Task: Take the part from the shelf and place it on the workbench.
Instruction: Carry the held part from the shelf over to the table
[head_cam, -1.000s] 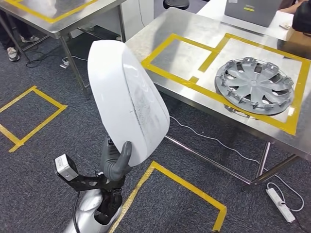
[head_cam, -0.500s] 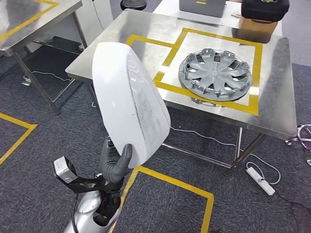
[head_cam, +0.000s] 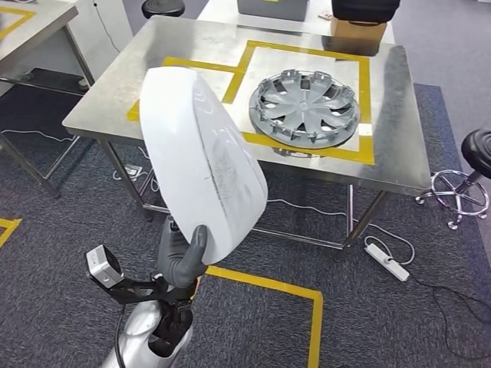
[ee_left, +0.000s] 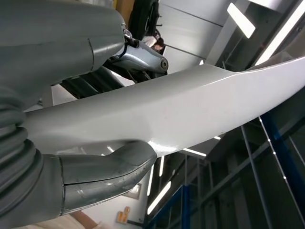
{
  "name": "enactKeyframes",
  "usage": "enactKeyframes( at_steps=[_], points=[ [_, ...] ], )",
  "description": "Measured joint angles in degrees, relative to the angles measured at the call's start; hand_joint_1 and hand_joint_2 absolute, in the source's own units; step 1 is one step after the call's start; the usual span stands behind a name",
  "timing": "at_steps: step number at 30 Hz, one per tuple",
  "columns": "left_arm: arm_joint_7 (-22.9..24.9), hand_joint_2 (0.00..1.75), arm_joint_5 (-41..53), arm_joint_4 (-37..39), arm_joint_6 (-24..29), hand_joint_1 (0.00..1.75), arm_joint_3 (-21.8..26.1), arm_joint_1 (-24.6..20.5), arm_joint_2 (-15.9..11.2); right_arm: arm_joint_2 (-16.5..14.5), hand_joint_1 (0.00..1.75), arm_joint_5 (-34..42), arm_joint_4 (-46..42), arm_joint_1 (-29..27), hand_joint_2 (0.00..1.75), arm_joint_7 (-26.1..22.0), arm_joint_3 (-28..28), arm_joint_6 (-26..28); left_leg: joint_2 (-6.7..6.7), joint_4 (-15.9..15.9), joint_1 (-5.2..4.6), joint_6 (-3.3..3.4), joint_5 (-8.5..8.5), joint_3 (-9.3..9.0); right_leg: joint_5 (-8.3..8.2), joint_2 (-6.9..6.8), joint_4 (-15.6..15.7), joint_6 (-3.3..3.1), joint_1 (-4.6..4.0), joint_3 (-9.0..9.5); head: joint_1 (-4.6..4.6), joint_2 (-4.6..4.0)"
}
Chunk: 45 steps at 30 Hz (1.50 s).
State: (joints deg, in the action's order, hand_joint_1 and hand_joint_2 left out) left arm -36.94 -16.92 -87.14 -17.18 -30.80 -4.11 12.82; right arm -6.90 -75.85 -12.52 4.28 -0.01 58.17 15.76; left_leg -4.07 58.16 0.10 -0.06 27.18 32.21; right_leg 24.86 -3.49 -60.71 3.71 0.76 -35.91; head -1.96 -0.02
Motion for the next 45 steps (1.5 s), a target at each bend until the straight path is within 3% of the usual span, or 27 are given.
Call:
enactKeyframes(
  at_steps=[2,4,6,8,9,10,11,13,15,17,18,19,21,23,25,26,27,29,31,34,40,41,44,45],
  points=[
    [0.04,1.75,-0.03,0.0,0.02,1.64,0.03,0.0,-0.02,-0.04,0.0,-0.09,0.0,0.21,1.75,-0.05,-0.01,0.01,-0.85,-0.11,-0.22,-0.58,0.14,-0.24,-0.21,-0.5,1.04,-0.49,-0.27,0.4,0.15,0.0],
    [0.07,1.75,-0.04,0.0,0.02,1.64,0.01,0.0,-0.02,-0.05,0.0,-0.16,0.0,0.27,1.75,-0.07,-0.01,0.02,-1.59,-0.25,-0.09,-1.25,0.34,-0.5,-0.45,0.87,1.36,-1.11,-0.23,0.23,0.25,0.0],
    [0.07,1.75,-0.04,0.0,0.01,1.64,0.0,-0.04,-0.05,-0.03,0.0,-0.21,0.0,0.25,1.75,-0.04,0.01,0.07,-0.02,2.03,0.12,-1.87,2.08,0.33,-0.72,2.24,1.72,-1.78,0.04,0.36,0.42,0.0],
    [0.07,1.75,-0.06,0.01,0.02,1.64,0.04,0.04,-0.2,0.01,0.0,-0.22,0.0,0.36,1.75,-0.03,0.03,0.13,2.63,8.86,0.25,-2.2,5.55,3.7,-0.86,3.61,1.89,-2.21,0.22,0.38,0.69,0.0],
    [0.07,1.75,-0.08,0.03,0.03,1.64,0.06,0.11,-0.31,0.02,0.0,-0.23,0.0,0.43,1.75,-0.06,0.02,0.14,3.29,12.63,0.27,-2.27,6.98,5.74,-0.88,4.38,1.9,-2.34,0.24,0.33,0.77,0.0],
    [0.07,1.75,-0.09,0.05,0.04,1.64,0.07,0.18,-0.39,0.02,0.0,-0.23,0.0,0.43,1.75,-0.07,0.02,0.14,3.58,15.14,0.28,-2.31,7.49,7.26,-0.88,5.16,1.9,-2.37,0.26,0.31,0.8,0.0],
    [0.07,1.75,-0.1,0.07,0.04,1.64,0.07,0.21,-0.45,0.02,0.0,-0.23,0.0,0.37,1.75,-0.08,0.02,0.13,3.71,15.71,0.3,-2.3,6.85,7.86,-0.89,5.94,1.89,-2.35,0.29,0.32,0.78,0.0],
    [0.07,1.75,-0.1,0.1,0.05,1.64,0.07,0.19,-0.47,0.02,0.0,-0.23,0.0,0.23,1.75,-0.07,0.03,0.13,4.44,10.91,0.48,-2.23,2.95,5.97,-0.97,7.57,1.87,-2.11,0.46,0.36,0.8,0.0],
    [0.07,1.75,-0.1,0.11,0.05,1.64,0.08,0.15,-0.45,0.02,0.0,-0.23,0.0,0.29,1.75,-0.07,0.03,0.13,7.26,3.65,1.02,-2.14,-0.27,2.72,-1.02,9.11,1.63,-1.49,0.46,0.1,0.86,0.0],
    [0.09,1.75,-0.1,0.12,0.04,1.64,0.08,0.17,-0.43,0.02,0.0,-0.25,0.0,0.28,1.75,-0.08,0.03,0.12,9.07,0.42,1.23,-1.7,-0.8,1.38,-1.22,10.31,1.62,-0.63,0.51,-0.4,0.98,0.0],
    [0.09,1.75,-0.1,0.13,0.04,1.64,0.07,0.17,-0.39,0.02,0.0,-0.25,0.0,0.15,1.75,-0.08,0.03,0.11,8.65,0.18,1.18,-1.27,-0.74,1.3,-1.4,10.86,1.82,-0.2,0.64,-0.69,0.99,0.0],
    [0.1,1.75,-0.11,0.13,0.03,1.64,0.05,0.16,-0.35,0.02,0.0,-0.25,0.0,-0.04,1.75,-0.08,0.03,0.11,8.06,0.09,1.12,-0.82,-0.9,1.28,-1.54,10.75,1.98,0.16,0.77,-0.86,1.04,0.0],
    [0.09,1.75,-0.12,0.13,0.03,1.64,0.03,0.11,-0.2,0.03,0.0,-0.23,0.0,-0.26,1.75,-0.04,0.03,0.11,6.71,-0.14,1.15,0.05,-1.09,1.11,-0.44,8.23,0.19,0.57,0.62,-1.94,0.64,0.0],
    [0.09,1.75,-0.12,0.14,0.03,1.64,0.06,0.16,-0.11,0.03,0.0,-0.24,0.0,-0.08,1.75,-0.04,0.03,0.05,5.25,-0.2,0.98,0.55,-1.01,1.04,2.88,4.99,-6.17,0.71,0.39,-4.94,0.18,0.0],
    [0.09,1.75,-0.11,0.17,0.03,1.64,0.08,0.25,-0.14,0.01,0.0,-0.29,0.0,0.08,1.75,-0.08,0.03,-0.02,3.67,-0.19,0.71,0.73,-0.89,1.0,5.61,4.06,-13.13,0.82,0.4,-8.2,0.1,0.0],
    [0.09,1.75,-0.1,0.2,0.03,1.64,0.08,0.26,-0.14,-0.01,0.0,-0.33,0.0,0.05,1.75,-0.08,0.03,-0.03,2.93,-0.18,0.62,0.75,-0.81,0.94,5.62,3.92,-14.21,0.83,0.39,-8.56,0.09,0.0],
    [0.09,1.75,-0.1,0.21,0.03,1.64,0.07,0.26,-0.14,0.01,0.0,-0.44,0.0,-0.03,1.75,-0.17,0.03,-0.01,2.31,-0.18,0.57,0.7,-0.72,0.83,4.6,3.77,-12.94,0.8,0.39,-7.68,0.1,0.0],
    [0.09,1.75,-0.11,0.22,0.05,1.64,0.08,0.25,-0.13,0.04,0.0,-0.93,0.0,-0.13,1.75,-0.58,0.02,0.34,1.49,-0.15,0.51,0.32,-0.45,0.48,1.45,3.03,-5.4,0.7,0.4,-3.29,0.09,0.0],
    [0.09,1.75,-0.1,0.22,0.12,1.64,0.12,0.18,-0.11,0.04,0.0,-1.61,0.0,-0.15,1.75,-0.85,-0.02,1.27,1.07,-0.1,0.24,-0.34,-0.2,0.27,-0.07,2.48,0.36,0.21,0.33,0.12,0.21,0.0],
    [0.2,1.75,-0.07,0.22,0.31,1.64,0.14,0.15,-0.1,0.02,0.0,-2.76,0.0,-0.33,1.75,-0.01,-0.09,3.33,0.83,-0.39,0.09,-1.13,-0.38,0.12,0.01,2.64,1.2,-0.69,0.02,0.61,0.41,0.0],
    [0.55,1.75,-0.08,0.21,0.58,1.64,0.11,0.16,-0.05,0.02,0.0,-3.91,0.0,-0.36,1.75,1.42,-0.31,4.96,0.84,-0.54,0.21,-1.54,-0.35,0.02,-0.07,2.83,1.36,-1.16,0.02,0.66,0.37,0.0],
    [0.91,1.75,-0.21,0.2,0.83,1.64,0.11,0.15,-0.03,0.04,0.0,-4.92,0.0,-0.31,1.75,3.19,-0.73,6.08,1.4,0.96,0.27,-1.81,0.67,0.68,-0.12,2.98,1.47,-1.49,0.13,0.76,0.46,0.0],
    [2.38,1.75,-0.86,0.15,1.94,1.64,0.17,0.2,-0.08,0.1,0.0,-6.78,0.0,-0.05,1.75,7.86,-2.33,8.47,3.44,13.56,0.4,-2.38,5.86,7.2,-0.1,3.91,1.63,-2.34,0.28,0.99,0.79,0.0],
    [2.59,1.75,-0.96,0.15,2.15,1.64,0.18,0.21,-0.09,0.08,0.0,-6.47,0.0,-0.02,1.75,7.83,-2.51,8.36,3.58,15.11,0.4,-2.33,5.58,8.27,-0.06,4.21,1.62,-2.38,0.26,1.03,0.8,0.0]
  ],
)
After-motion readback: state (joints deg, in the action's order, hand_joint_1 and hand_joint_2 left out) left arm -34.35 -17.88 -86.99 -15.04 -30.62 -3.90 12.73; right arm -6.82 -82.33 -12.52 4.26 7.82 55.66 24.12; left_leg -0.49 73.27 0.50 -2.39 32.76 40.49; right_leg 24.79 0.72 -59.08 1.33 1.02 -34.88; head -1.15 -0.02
